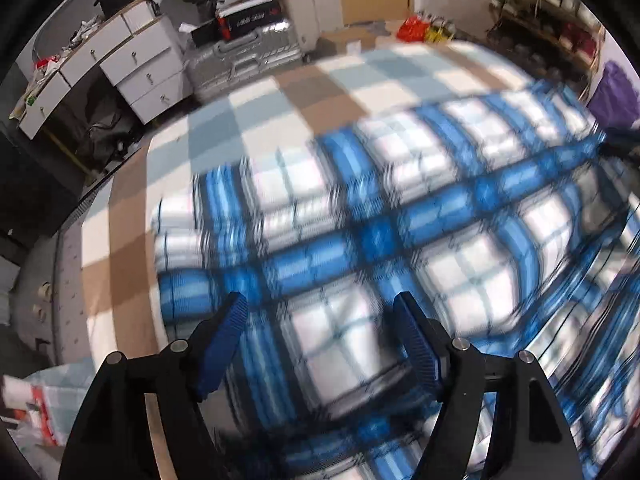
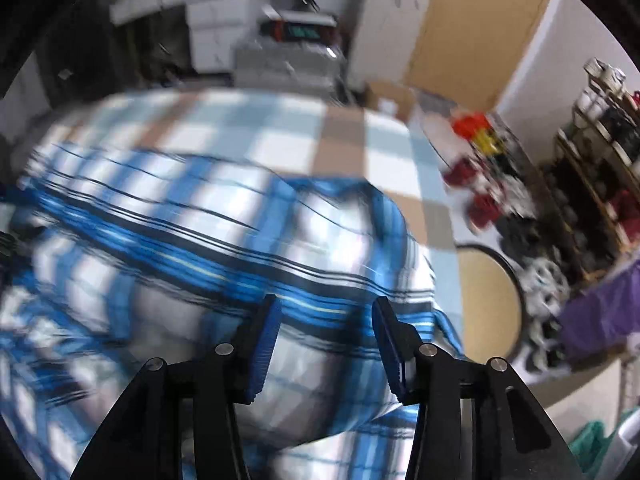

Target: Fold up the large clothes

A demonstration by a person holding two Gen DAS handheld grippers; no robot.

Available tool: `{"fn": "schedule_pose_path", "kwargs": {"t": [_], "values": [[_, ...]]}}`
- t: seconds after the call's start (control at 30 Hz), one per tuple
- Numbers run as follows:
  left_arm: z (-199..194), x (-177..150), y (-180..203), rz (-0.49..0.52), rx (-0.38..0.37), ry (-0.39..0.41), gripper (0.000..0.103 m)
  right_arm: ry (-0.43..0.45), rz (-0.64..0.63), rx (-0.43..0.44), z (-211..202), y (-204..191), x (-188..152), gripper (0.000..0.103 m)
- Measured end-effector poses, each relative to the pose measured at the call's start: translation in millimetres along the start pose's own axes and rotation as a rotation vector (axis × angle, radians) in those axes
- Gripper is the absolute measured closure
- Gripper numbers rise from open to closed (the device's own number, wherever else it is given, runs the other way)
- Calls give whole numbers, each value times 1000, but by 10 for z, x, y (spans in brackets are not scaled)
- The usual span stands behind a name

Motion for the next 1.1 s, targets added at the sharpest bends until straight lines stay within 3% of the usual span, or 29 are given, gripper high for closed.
{"fn": "schedule_pose_path", "kwargs": {"t": [0.03, 0.13, 0.2, 0.23, 0.3, 0.43, 0.57, 0.67, 0.7, 0.77, 0.83, 0.87, 0.93, 1.03, 1.1], "values": [[119, -40, -11, -2, 2, -39, 31, -6, -13, -7, 34, -55, -49, 49], [215, -82, -109, -70, -58, -35, 29, -125, -49, -67, 417, -152, -220, 48], [175, -65, -137, -109, -69, -50, 29, -70, -25, -58, 422, -121, -337, 46], [135, -49, -123, -116, -71, -60, 32, -94, -33, -62, 436, -125, -344, 46], [-25, -58, -44, -107, -110, -38, 32, -101, -29, -39, 367, -106, -349, 46], [-294, 67, 288, -41, -151, 35, 31, 21, 11, 31, -1, -93, -272, 46], [-87, 94, 719, 48, -185, -27, 31, 32, 20, 168, -82, -301, -227, 46], [143, -26, 876, 75, -156, -86, 30, -5, -61, 183, -18, -636, -405, 46], [120, -61, 872, 69, -145, -34, 30, -40, -103, 154, 72, -749, -522, 46], [112, -85, 857, 66, -129, -14, 30, -75, -148, 84, 227, -847, -712, 46], [91, -78, 843, 62, -111, -12, 30, 5, -163, 42, 198, -866, -864, 46], [58, -73, 827, 49, -101, -7, 30, -3, -153, 36, 185, -854, -884, 46], [2, -76, 816, 38, -95, -1, 30, 11, -108, 68, 69, -802, -893, 46], [-5, -133, 865, 56, -59, 7, 30, 99, -63, 131, -170, -759, -949, 45], [23, -205, 932, 74, -18, -3, 30, 56, -90, 110, -100, -849, -1024, 42]]}}
Point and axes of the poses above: each gripper's, at about its wrist camera, not at the fingertips, and z roughly the way its jaws point, y to its right, x to its top, the point moved 2 cm from there along z, roughly the way its jaws point, and after that the axes turned 11 degrees about -y, right-handed, at the moved point
